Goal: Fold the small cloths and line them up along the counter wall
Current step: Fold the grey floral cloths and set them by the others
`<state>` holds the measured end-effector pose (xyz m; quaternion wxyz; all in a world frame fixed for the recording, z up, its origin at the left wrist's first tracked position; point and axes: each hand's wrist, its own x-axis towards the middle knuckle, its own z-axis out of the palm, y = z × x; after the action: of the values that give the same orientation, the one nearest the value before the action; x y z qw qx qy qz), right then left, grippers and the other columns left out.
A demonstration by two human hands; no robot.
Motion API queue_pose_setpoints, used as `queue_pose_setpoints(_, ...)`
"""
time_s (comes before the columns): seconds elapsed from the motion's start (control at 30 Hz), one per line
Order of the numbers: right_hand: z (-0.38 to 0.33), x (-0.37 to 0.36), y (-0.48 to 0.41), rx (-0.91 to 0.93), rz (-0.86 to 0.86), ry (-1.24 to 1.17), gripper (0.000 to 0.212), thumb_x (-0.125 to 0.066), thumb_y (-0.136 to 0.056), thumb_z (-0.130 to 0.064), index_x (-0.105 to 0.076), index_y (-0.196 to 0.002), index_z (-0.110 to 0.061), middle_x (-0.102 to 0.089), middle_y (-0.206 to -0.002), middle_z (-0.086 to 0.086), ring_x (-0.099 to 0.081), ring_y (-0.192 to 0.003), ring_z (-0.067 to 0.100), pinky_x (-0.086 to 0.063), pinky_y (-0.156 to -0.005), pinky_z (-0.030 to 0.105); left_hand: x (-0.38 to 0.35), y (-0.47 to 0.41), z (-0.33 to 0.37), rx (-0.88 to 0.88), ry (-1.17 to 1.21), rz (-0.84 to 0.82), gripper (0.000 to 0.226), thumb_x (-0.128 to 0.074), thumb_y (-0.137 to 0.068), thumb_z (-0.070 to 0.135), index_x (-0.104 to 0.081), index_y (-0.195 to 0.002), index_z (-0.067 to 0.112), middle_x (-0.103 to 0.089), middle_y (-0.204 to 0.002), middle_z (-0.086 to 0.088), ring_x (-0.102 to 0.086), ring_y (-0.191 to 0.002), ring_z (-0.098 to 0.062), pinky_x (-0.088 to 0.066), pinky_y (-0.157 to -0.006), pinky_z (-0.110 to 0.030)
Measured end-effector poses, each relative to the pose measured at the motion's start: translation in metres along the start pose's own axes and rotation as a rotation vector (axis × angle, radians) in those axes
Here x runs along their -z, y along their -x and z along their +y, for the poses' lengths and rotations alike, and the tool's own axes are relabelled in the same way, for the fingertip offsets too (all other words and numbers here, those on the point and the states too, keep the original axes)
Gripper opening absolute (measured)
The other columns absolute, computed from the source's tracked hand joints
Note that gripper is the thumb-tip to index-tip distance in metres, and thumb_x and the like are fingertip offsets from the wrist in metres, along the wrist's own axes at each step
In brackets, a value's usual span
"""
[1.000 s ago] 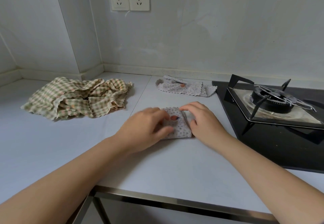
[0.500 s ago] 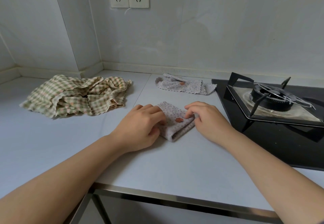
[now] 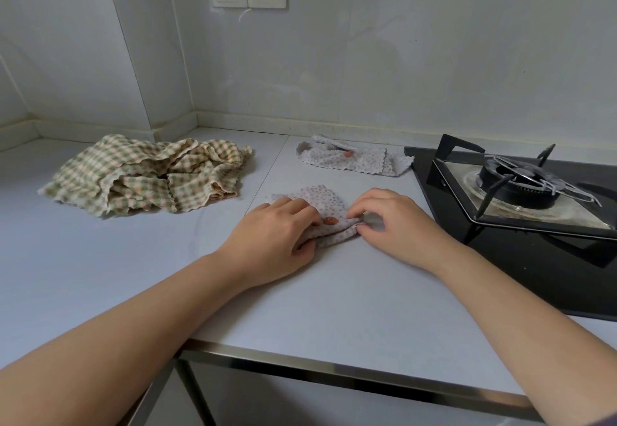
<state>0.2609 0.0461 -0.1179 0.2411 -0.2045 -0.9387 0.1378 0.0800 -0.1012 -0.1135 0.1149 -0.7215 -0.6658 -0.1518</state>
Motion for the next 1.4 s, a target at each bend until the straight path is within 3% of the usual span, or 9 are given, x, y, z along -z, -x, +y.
queue_pose_setpoints(0.33,-0.007,-0.001,0.000,0.042,0.124,-0.011,0.008,-0.066,-0.083,-0.014,-0.071,-0.085,-0.019,-0.066,-0.094,-0.011,-0.060,-0.094,0.013,-0.048,-0.087,0.041,-0.004,0.001,-0.006,0.046,0.020,0.015,0.048,-0.046,-0.071,0.022,-0.059,-0.118,0.024,-0.065,-0.108,0.003,-0.060,-0.097,-0.021,-0.043,-0.069,-0.027)
queue_pose_setpoints(0.67,-0.016,0.001,0.001,0.197,0.082,0.123,0.007,-0.060,-0.075,-0.013,-0.063,-0.070,-0.016,-0.067,-0.090,-0.008,-0.061,-0.088,0.016,-0.048,-0.081,0.037,-0.005,0.004,-0.010,-0.011,0.029,0.029,0.061,-0.031,-0.071,0.026,-0.063,-0.122,0.016,-0.063,-0.126,-0.003,-0.057,-0.120,-0.019,-0.046,-0.096,-0.031)
queue_pose_setpoints(0.83,-0.016,0.003,0.002,0.157,-0.111,0.176,0.011,-0.060,-0.078,-0.014,-0.059,-0.068,-0.017,-0.064,-0.096,-0.008,-0.056,-0.093,0.012,-0.047,-0.081,0.035,-0.001,0.004,-0.019,0.051,0.012,-0.405,0.074,-0.011,-0.079,0.040,-0.007,-0.152,0.029,0.001,-0.160,0.007,0.002,-0.146,-0.006,-0.008,-0.120,-0.037)
queue_pose_setpoints(0.93,-0.019,0.002,0.004,0.120,-0.067,0.053,0.008,-0.063,-0.083,-0.017,-0.069,-0.089,-0.016,-0.062,-0.122,-0.007,-0.054,-0.115,0.008,-0.042,-0.100,0.030,0.002,0.008,-0.023,0.026,-0.019,-0.481,0.068,-0.006,-0.089,0.056,0.012,-0.150,0.030,0.018,-0.157,0.011,0.019,-0.142,-0.002,0.007,-0.119,-0.037)
queue_pose_setpoints(1.07,-0.025,-0.002,0.006,0.031,-0.290,0.032,0.056,-0.061,-0.090,-0.037,-0.042,-0.142,-0.029,-0.032,-0.150,-0.017,-0.022,-0.140,-0.005,-0.019,-0.115,0.017,-0.002,0.005,-0.018,0.002,-0.020,-0.503,0.078,-0.004,-0.088,0.069,0.015,-0.150,0.025,0.021,-0.156,0.012,0.022,-0.140,0.000,0.009,-0.118,-0.036)
queue_pose_setpoints(1.17,-0.024,-0.006,0.004,-0.009,-0.275,0.040,0.055,-0.059,-0.090,-0.041,-0.043,-0.142,-0.031,-0.038,-0.148,-0.016,-0.031,-0.137,-0.002,-0.024,-0.114,0.021,-0.004,0.003,-0.018,0.008,-0.022,-0.487,0.079,-0.008,-0.089,0.067,0.005,-0.152,0.022,0.011,-0.159,0.009,0.012,-0.144,-0.003,0.005,-0.119,-0.038)
queue_pose_setpoints(1.23,-0.023,-0.007,0.002,-0.014,-0.195,0.046,0.049,-0.062,-0.089,-0.035,-0.051,-0.136,-0.027,-0.052,-0.139,-0.011,-0.047,-0.127,0.007,-0.037,-0.107,0.029,-0.008,0.003,-0.020,-0.043,-0.046,-0.268,0.081,-0.013,-0.090,0.070,-0.025,-0.149,0.016,-0.024,-0.157,-0.002,-0.023,-0.143,-0.013,-0.014,-0.116,-0.033)
queue_pose_setpoints(1.3,-0.023,-0.008,0.001,-0.006,-0.132,0.065,0.043,-0.062,-0.087,-0.029,-0.057,-0.130,-0.025,-0.061,-0.128,-0.009,-0.056,-0.116,0.013,-0.043,-0.099,0.033,-0.010,0.001,-0.018,-0.107,-0.063,-0.070,0.062,-0.022,-0.092,0.059,-0.052,-0.124,0.016,-0.061,-0.123,-0.004,-0.057,-0.109,-0.022,-0.034,-0.095,-0.026)
queue_pose_setpoints(1.4,-0.024,-0.008,0.002,0.050,-0.093,0.051,0.045,-0.059,-0.080,-0.029,-0.060,-0.125,-0.022,-0.061,-0.127,-0.007,-0.055,-0.116,0.012,-0.043,-0.100,0.031,-0.009,-0.001,-0.013,-0.148,-0.068,0.039,0.043,-0.029,-0.093,0.048,-0.059,-0.103,0.020,-0.066,-0.098,0.004,-0.061,-0.082,-0.022,-0.043,-0.076,-0.029)
